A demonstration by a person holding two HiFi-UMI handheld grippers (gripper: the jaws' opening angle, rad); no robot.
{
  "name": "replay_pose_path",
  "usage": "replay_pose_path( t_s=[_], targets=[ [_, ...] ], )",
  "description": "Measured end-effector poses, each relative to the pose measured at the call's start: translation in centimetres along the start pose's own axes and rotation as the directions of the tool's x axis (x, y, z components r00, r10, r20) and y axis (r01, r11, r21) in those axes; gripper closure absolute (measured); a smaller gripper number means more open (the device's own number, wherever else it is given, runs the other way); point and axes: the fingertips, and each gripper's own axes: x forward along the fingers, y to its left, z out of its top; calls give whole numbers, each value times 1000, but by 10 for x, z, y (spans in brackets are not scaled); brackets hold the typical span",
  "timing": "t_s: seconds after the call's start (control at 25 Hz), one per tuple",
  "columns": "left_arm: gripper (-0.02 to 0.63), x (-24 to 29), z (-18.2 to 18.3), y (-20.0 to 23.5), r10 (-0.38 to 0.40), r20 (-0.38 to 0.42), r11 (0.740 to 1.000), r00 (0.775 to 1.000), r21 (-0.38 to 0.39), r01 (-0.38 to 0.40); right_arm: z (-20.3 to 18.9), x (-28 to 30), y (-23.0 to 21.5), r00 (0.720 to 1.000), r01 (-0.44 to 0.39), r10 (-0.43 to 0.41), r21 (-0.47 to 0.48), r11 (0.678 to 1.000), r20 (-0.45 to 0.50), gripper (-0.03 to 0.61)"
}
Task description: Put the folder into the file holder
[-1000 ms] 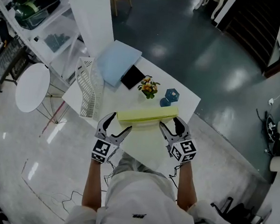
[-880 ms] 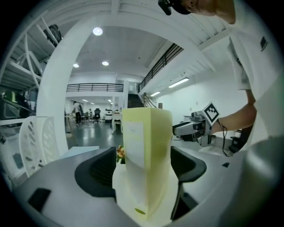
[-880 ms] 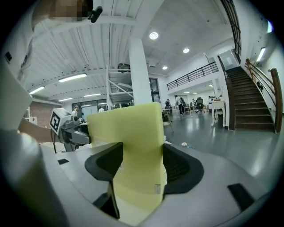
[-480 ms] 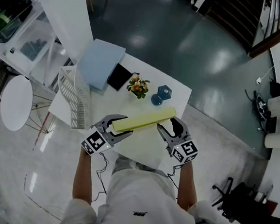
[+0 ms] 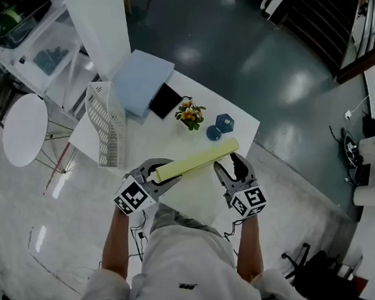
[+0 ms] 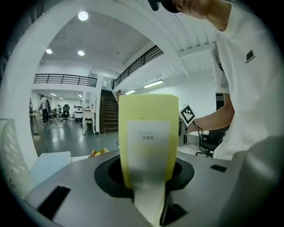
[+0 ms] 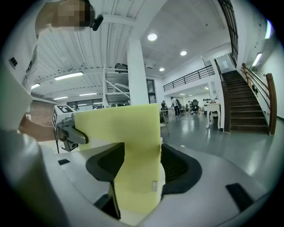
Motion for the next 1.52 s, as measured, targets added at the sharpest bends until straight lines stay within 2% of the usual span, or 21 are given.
replay_pose_path(
  t_s=[0.12, 0.24, 0.36, 0.52, 0.6, 0.76, 0.92, 1.24, 1.36, 1.52],
  targets=[
    [457, -15, 6, -9, 87, 14, 996, 996, -22, -86, 5, -5, 9, 1000, -6, 7, -42, 999, 11, 316],
    [456, -33, 13, -22, 193, 14, 981, 981, -34, -192, 10, -16, 26, 998, -53, 55, -71, 996, 27, 316],
    [454, -53, 20, -40, 306, 12, 951, 952, -46, -305, 15, -28, 51, 991, -121, 126, -99, 988, 43, 316],
    [454, -84, 27, -59, 445, 18, 894, 896, -74, -442, 25, -35, 89, 972, -219, 229, -140, 966, 60, 316],
    [454, -100, 32, -69, 512, 24, 857, 859, -89, -508, 30, -38, 109, 957, -270, 283, -158, 950, 67, 316],
    [453, -133, 44, -87, 642, 35, 764, 766, -114, -635, 39, -43, 146, 917, -374, 393, -194, 907, 73, 316],
    [452, -165, 49, -102, 719, 42, 692, 694, -127, -710, 39, -45, 181, 891, -429, 449, -198, 881, 70, 318],
    [451, -234, 49, -103, 862, 48, 505, 505, -164, -847, 45, -29, 239, 828, -537, 559, -218, 815, 49, 318],
    [451, -255, 52, -97, 890, 60, 455, 452, -174, -873, 48, -19, 252, 814, -558, 579, -224, 799, 37, 318],
    [451, -277, 54, -80, 915, 72, 404, 398, -179, -897, 52, 3, 266, 805, -573, 593, -226, 788, 25, 319]
  ],
)
